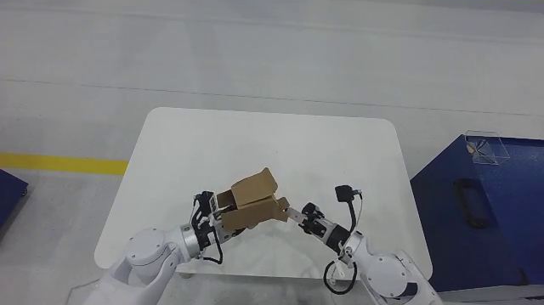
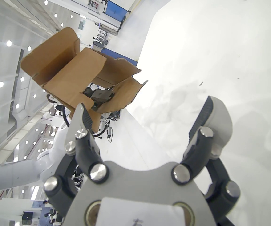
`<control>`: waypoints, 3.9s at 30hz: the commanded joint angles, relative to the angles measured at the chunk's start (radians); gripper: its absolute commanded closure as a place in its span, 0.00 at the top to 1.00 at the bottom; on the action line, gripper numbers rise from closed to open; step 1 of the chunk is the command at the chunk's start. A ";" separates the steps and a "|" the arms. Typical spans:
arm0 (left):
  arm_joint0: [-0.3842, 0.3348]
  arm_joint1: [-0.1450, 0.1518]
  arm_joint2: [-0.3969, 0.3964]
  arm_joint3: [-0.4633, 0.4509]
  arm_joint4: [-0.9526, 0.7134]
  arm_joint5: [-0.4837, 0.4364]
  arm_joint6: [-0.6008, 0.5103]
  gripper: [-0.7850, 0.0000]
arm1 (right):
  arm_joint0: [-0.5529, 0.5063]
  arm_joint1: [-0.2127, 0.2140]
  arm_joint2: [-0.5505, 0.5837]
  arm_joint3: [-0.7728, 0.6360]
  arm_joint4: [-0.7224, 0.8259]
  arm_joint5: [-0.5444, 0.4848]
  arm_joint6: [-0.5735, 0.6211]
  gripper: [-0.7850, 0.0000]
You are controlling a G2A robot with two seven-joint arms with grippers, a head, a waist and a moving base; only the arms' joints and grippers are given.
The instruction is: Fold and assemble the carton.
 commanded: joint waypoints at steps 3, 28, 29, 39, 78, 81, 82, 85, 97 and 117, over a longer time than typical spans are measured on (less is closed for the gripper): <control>-0.003 -0.001 0.009 0.001 0.006 0.021 -0.014 0.00 | 0.008 -0.003 0.006 -0.001 -0.004 -0.001 -0.037 1.00; -0.017 0.002 0.022 0.009 0.075 0.027 -0.060 0.00 | 0.065 -0.016 -0.026 0.025 0.023 0.041 0.018 1.00; -0.017 0.002 0.019 0.010 0.073 0.027 -0.057 0.00 | 0.059 -0.015 -0.018 0.024 0.025 0.040 0.018 1.00; -0.014 -0.001 -0.010 0.023 0.030 0.027 0.001 0.00 | 0.014 -0.007 0.009 0.025 0.023 0.068 0.068 1.00; -0.025 -0.013 0.034 -0.003 0.120 0.025 0.043 0.00 | 0.213 -0.076 -0.210 0.129 -0.356 0.307 -0.204 1.00; -0.028 -0.015 0.033 0.007 0.111 0.033 0.046 0.00 | 0.200 -0.079 -0.225 0.109 -0.365 0.307 -0.189 1.00; -0.029 -0.015 0.034 0.009 0.111 0.034 0.046 0.00 | 0.197 -0.080 -0.227 0.104 -0.368 0.309 -0.187 1.00; -0.027 -0.016 0.036 0.009 0.111 0.036 0.048 0.00 | 0.191 -0.083 -0.231 0.097 -0.378 0.313 -0.187 1.00; -0.015 -0.015 0.012 0.023 0.064 0.036 0.004 0.00 | 0.128 -0.072 -0.080 0.102 -0.275 0.280 -0.211 1.00; -0.021 -0.021 0.035 0.025 0.067 0.038 -0.001 0.00 | 0.065 -0.067 -0.030 0.112 0.032 0.106 0.064 1.00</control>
